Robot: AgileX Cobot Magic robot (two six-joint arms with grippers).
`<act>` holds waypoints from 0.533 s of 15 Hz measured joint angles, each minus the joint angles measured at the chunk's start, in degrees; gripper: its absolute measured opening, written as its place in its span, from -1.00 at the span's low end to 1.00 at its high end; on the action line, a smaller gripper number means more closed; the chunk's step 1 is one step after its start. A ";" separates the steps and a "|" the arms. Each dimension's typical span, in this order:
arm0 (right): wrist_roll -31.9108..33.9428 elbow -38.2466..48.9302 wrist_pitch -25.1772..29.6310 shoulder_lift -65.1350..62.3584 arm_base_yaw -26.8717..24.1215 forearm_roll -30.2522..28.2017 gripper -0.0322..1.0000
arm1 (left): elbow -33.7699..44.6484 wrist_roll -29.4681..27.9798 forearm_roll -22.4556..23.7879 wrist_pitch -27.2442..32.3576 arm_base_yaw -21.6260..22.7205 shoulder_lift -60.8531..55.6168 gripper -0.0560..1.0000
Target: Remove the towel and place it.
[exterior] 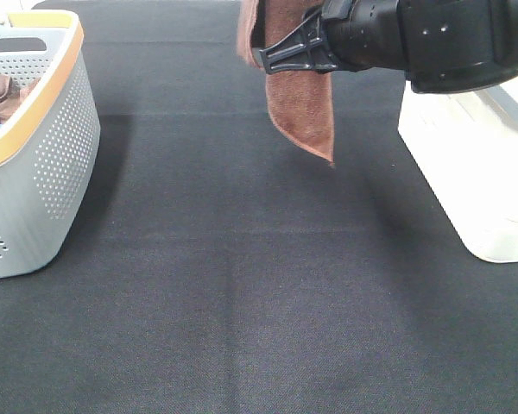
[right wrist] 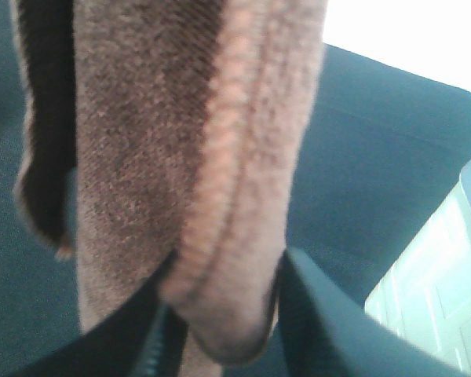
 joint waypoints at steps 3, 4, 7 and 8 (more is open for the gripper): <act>0.00 0.00 0.00 -1.55 0.00 -0.06 -0.28 | 0.00 0.00 1.49 0.00 0.00 0.00 -0.89; 0.00 0.00 -0.06 -2.52 0.00 -0.17 -0.26 | 0.00 0.00 1.66 0.00 0.00 0.00 -0.89; -0.06 0.00 0.23 -4.01 0.00 -1.26 -0.23 | 0.00 0.00 1.89 0.00 0.00 0.00 -0.89; -0.06 0.00 0.69 -4.24 0.00 -1.83 -0.24 | 0.00 -0.06 1.89 0.06 0.00 0.00 -0.89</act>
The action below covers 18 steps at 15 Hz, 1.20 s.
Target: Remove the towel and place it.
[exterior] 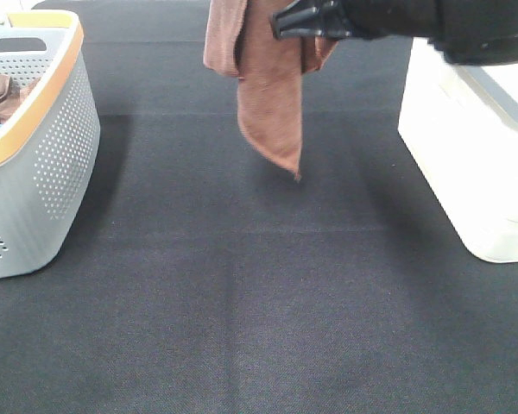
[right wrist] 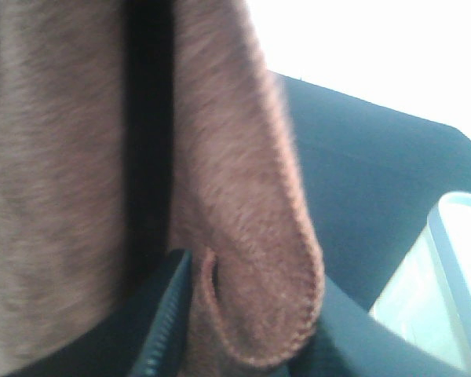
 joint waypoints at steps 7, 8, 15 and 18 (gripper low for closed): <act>-4.07 0.00 2.23 0.00 0.00 0.46 -0.94 | 0.00 0.00 6.25 3.84 0.40 0.00 -0.89; -6.02 0.00 2.46 0.00 0.00 0.63 -0.94 | 0.00 -0.06 7.45 5.04 1.15 0.06 -0.89; -10.37 -6.93 9.57 3.55 -8.71 -2.75 -0.94 | 0.00 -5.21 8.59 12.89 10.71 7.45 -0.89; -10.26 -15.18 16.16 8.02 -15.81 -2.92 -0.94 | 0.00 -5.21 8.59 5.27 13.12 11.69 -0.89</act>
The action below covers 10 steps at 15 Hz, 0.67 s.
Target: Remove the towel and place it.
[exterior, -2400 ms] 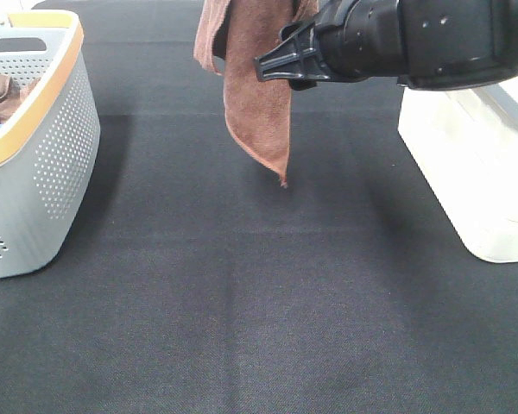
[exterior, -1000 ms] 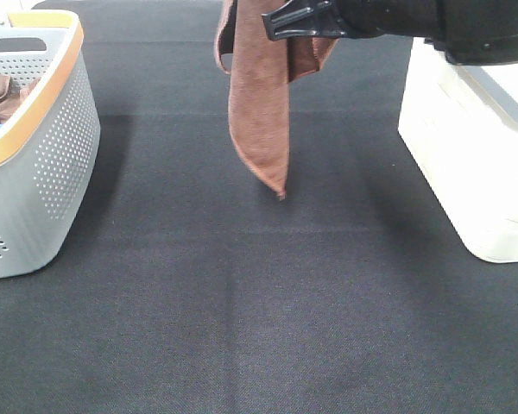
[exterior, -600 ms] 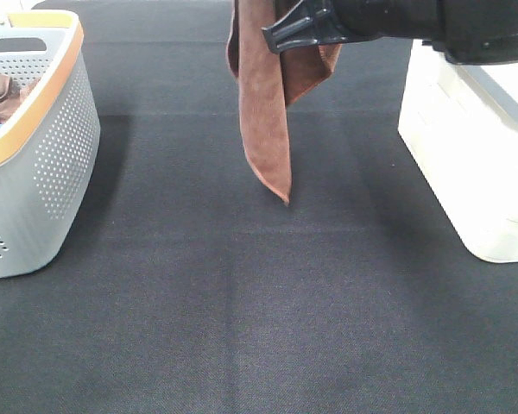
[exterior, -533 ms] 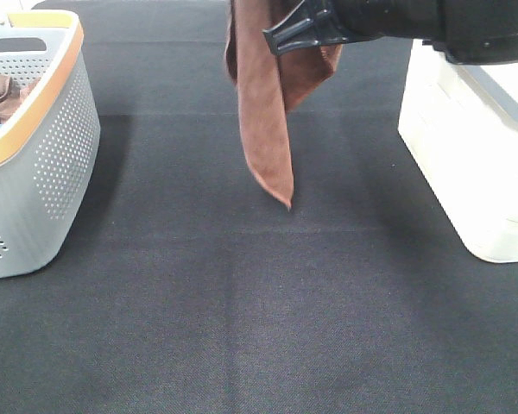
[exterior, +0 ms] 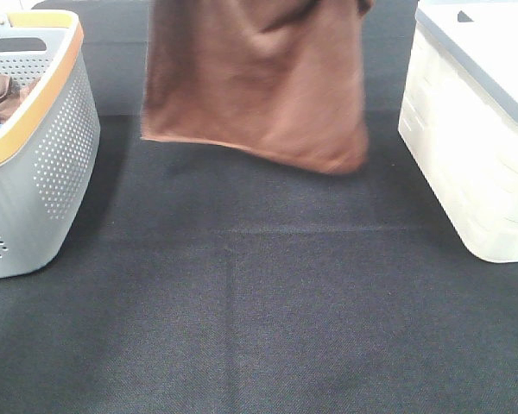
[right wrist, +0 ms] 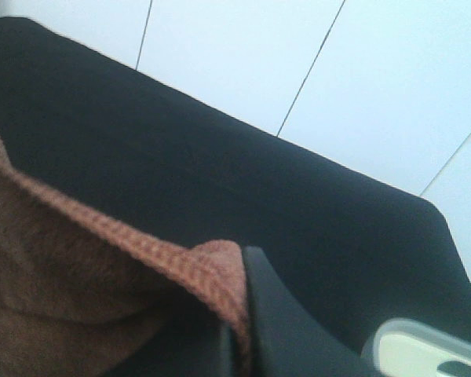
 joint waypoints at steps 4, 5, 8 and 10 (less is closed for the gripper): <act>0.00 -11.34 1.49 9.34 -4.47 -0.11 -0.94 | 0.00 0.00 0.17 -15.81 1.95 7.73 -0.89; 0.00 -14.15 1.03 11.97 -4.64 -0.29 -0.94 | 0.00 0.00 0.46 -20.05 2.12 9.80 -0.89; 0.00 -18.05 -0.23 17.53 -4.70 -1.78 -0.94 | 0.00 0.00 1.09 -28.36 3.15 14.15 -0.89; -0.29 -17.25 -2.23 20.23 -4.64 0.23 -0.94 | 0.00 -0.17 1.09 -21.31 3.32 15.36 -0.89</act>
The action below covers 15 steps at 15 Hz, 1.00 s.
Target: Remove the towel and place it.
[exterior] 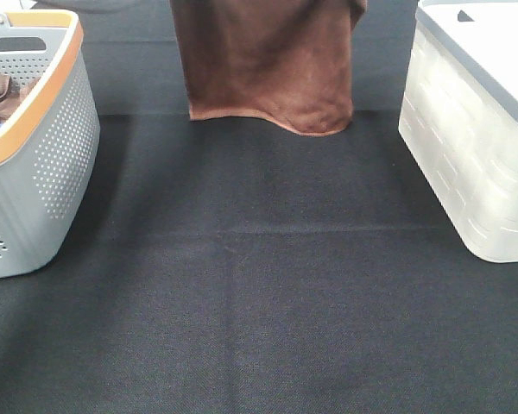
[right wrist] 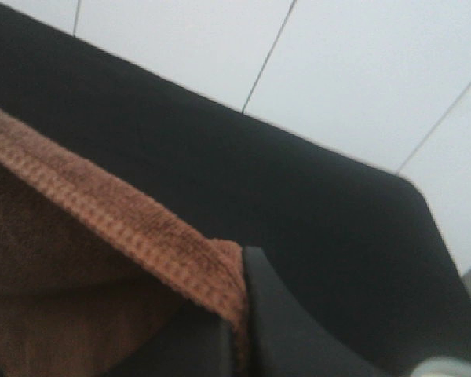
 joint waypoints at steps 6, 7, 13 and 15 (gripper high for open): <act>-17.65 11.17 -3.04 -1.49 1.43 15.53 -0.94 | 0.00 0.00 -1.09 37.18 -1.03 0.00 -0.89; -18.62 13.52 -4.13 -2.64 2.29 15.64 -0.94 | 0.00 0.00 -1.32 41.60 -1.32 0.00 -0.89; -19.42 29.39 -10.08 -8.65 7.68 16.10 -0.94 | 0.00 -0.92 -4.58 66.81 -4.01 -0.06 -0.89; -18.68 33.12 -12.03 -9.17 8.82 16.27 -0.94 | 0.00 -1.55 -3.61 69.56 -5.90 -0.06 -0.89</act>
